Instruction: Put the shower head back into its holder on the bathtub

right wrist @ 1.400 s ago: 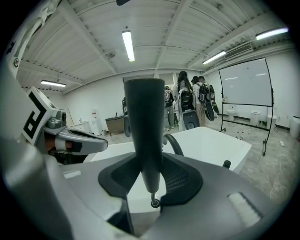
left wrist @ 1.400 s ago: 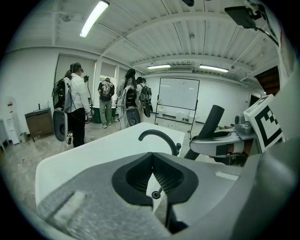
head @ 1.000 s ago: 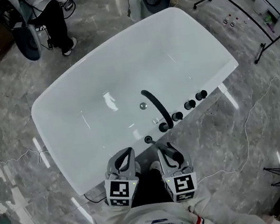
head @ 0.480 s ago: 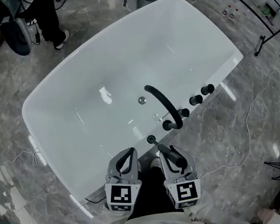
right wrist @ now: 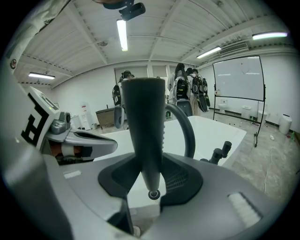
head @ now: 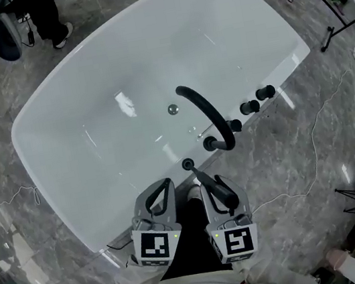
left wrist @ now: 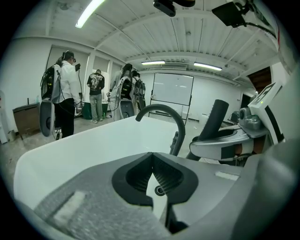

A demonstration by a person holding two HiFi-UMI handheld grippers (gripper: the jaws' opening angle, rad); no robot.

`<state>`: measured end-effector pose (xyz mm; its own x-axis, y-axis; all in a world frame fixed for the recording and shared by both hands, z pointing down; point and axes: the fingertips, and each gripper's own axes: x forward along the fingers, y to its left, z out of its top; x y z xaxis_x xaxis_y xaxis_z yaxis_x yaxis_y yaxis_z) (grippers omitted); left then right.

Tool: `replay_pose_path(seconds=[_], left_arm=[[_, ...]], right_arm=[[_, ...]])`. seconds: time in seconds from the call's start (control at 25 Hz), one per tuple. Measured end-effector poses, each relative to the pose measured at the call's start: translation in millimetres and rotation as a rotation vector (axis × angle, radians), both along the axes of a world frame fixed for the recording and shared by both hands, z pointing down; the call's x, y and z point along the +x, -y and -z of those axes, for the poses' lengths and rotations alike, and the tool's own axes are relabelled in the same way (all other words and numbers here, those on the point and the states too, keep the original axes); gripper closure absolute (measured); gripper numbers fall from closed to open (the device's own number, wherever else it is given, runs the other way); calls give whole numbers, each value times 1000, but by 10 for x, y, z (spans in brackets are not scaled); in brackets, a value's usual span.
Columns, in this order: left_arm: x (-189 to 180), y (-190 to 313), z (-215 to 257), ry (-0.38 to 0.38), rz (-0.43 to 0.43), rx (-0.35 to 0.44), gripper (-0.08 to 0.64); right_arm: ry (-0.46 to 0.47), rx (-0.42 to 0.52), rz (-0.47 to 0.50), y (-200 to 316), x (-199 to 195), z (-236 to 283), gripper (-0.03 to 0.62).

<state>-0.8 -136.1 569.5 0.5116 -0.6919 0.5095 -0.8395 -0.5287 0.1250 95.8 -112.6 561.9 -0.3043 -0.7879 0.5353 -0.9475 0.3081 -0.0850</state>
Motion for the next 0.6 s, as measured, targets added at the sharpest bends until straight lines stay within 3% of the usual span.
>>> replay_pose_path(seconds=[0.28, 0.6], left_arm=[[14, 19, -170, -1, 7, -5, 560], [43, 3, -283, -7, -1, -8, 560]], right_arm=[[-10, -39, -26, 0, -31, -157, 456], [0, -23, -8, 22, -63, -346, 456]])
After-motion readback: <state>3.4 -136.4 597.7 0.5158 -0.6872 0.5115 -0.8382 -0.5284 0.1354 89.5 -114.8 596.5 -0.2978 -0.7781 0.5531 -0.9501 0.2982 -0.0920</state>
